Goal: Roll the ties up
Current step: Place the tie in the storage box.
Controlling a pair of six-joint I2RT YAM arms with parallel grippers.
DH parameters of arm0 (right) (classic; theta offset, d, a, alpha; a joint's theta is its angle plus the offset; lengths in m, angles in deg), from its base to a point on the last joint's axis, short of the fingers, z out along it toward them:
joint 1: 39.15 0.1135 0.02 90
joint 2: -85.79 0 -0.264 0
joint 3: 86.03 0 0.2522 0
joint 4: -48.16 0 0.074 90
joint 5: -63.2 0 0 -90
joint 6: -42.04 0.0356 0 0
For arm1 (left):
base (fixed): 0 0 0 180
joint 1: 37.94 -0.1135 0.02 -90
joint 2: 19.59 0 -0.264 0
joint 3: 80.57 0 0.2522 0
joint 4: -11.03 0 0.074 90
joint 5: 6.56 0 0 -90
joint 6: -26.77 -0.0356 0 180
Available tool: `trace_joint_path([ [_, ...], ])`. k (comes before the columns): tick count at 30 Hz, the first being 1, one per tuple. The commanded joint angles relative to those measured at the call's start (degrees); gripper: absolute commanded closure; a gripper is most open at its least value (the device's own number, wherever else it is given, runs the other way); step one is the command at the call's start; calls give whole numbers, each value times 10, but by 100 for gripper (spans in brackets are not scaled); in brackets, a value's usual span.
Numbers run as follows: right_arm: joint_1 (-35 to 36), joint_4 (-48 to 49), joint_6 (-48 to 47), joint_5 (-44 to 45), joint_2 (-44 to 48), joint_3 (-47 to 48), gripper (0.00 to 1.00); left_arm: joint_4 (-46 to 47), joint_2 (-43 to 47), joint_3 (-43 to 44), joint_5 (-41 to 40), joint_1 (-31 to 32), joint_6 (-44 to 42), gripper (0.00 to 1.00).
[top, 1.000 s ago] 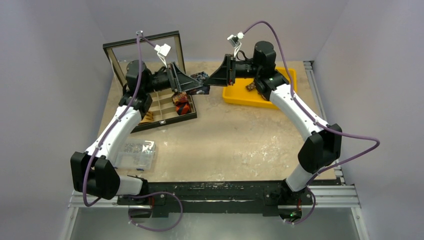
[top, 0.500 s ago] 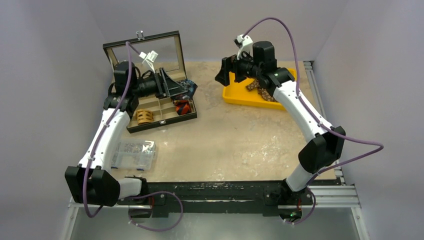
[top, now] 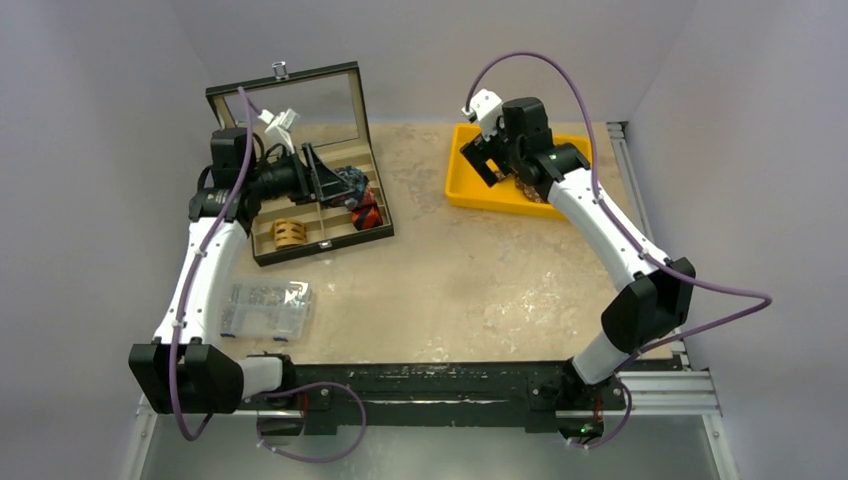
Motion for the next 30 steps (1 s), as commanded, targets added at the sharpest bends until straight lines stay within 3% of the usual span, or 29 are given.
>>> trace_joint_path([
  [1,-2,2,-102,44,37,25,1,-36,-2,43,-9,-31,-57,100],
  [9,-3,-6,-102,35,55,24,2,-106,-38,113,-36,-59,-115,100],
  [20,-3,-19,-90,18,57,5,2,-230,-169,234,-140,-83,-176,100],
  [30,-3,-31,-85,20,40,11,2,-218,-280,258,-199,-83,-201,100],
])
